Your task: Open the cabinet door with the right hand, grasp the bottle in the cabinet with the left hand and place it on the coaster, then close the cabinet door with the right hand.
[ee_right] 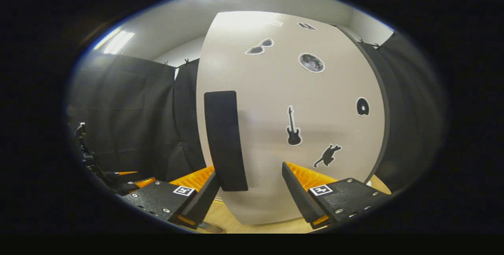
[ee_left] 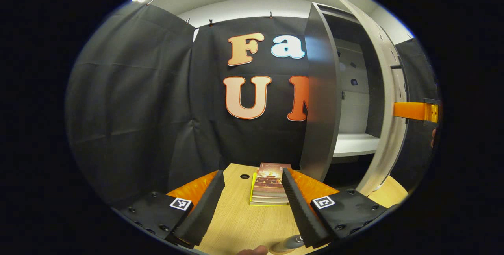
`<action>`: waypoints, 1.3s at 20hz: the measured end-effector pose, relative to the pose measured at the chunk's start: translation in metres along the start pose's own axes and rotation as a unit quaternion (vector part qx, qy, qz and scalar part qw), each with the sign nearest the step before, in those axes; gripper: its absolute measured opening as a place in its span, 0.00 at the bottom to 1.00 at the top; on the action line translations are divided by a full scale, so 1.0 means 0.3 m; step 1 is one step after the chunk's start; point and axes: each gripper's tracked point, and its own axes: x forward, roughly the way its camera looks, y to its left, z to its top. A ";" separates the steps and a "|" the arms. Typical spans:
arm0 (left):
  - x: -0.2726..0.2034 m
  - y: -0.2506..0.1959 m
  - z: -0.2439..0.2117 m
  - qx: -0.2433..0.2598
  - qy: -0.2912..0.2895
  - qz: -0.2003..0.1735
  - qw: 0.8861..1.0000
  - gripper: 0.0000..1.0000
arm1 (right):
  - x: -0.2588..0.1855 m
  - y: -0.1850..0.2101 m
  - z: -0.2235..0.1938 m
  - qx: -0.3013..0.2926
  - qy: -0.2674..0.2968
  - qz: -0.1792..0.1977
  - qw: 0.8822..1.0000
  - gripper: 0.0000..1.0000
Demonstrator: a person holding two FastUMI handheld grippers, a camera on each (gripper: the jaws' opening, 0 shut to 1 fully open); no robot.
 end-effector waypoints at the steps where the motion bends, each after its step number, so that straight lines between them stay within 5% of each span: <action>1: 0.015 -0.002 -0.002 -0.001 0.001 -0.003 1.000 0.95 | 0.009 0.003 0.000 0.003 -0.002 -0.002 1.000 0.90; 14: 0.257 -0.086 -0.041 -0.007 0.018 -0.046 0.999 0.96 | 0.035 0.001 -0.008 -0.020 -0.023 -0.071 0.997 0.95; 26: 0.294 -0.137 -0.030 -0.007 0.023 -0.069 0.997 0.96 | 0.018 0.004 -0.005 -0.014 -0.014 -0.081 0.997 0.94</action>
